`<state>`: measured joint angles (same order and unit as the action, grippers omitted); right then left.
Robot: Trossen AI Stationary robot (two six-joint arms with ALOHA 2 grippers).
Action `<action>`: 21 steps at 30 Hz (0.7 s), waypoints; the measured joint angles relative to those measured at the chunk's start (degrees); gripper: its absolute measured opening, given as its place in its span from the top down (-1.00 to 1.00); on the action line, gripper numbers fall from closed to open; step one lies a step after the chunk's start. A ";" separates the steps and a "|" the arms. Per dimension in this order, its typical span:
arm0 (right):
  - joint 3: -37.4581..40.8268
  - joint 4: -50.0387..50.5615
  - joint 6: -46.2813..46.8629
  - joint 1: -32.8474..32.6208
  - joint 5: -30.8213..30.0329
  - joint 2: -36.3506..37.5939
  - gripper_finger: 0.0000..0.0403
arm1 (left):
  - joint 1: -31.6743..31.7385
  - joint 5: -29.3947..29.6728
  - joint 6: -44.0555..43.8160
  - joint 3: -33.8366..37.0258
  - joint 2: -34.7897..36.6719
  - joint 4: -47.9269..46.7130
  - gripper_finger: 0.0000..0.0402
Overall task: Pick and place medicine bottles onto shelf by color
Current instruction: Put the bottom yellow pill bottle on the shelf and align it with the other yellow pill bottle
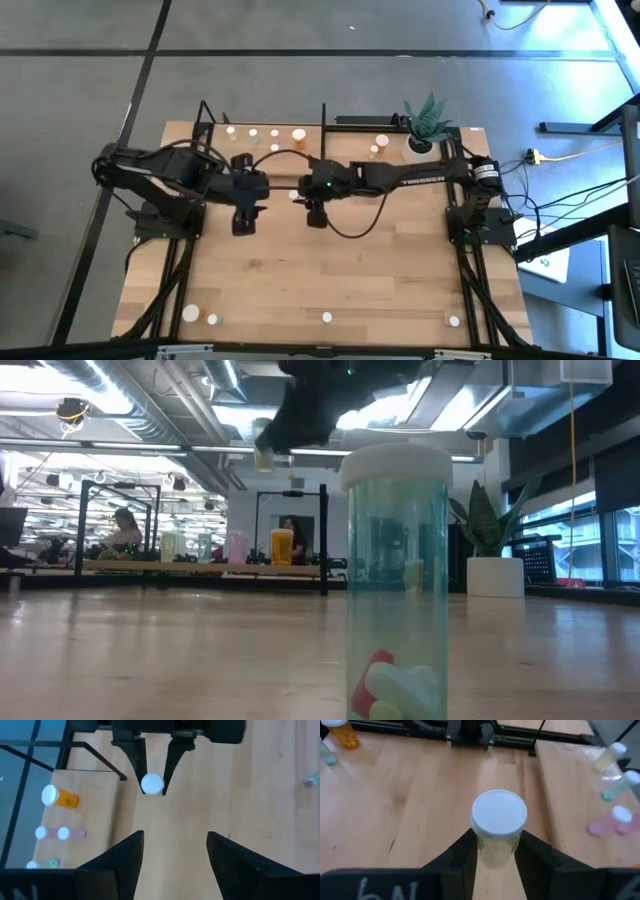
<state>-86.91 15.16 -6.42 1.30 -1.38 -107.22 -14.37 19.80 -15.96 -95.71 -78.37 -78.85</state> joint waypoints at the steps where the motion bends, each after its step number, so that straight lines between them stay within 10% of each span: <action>1: -0.67 0.63 -0.39 0.00 0.00 0.00 0.41 | 0.54 -0.01 0.57 0.85 0.00 0.96 -0.04; 21: -3.94 0.83 -5.89 -1.18 -0.49 0.00 0.41 | 14.73 -15.86 15.13 6.19 -0.05 15.29 -0.04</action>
<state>-90.85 15.99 -12.32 0.12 -1.87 -107.22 0.36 3.94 -0.83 -89.53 -78.41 -63.57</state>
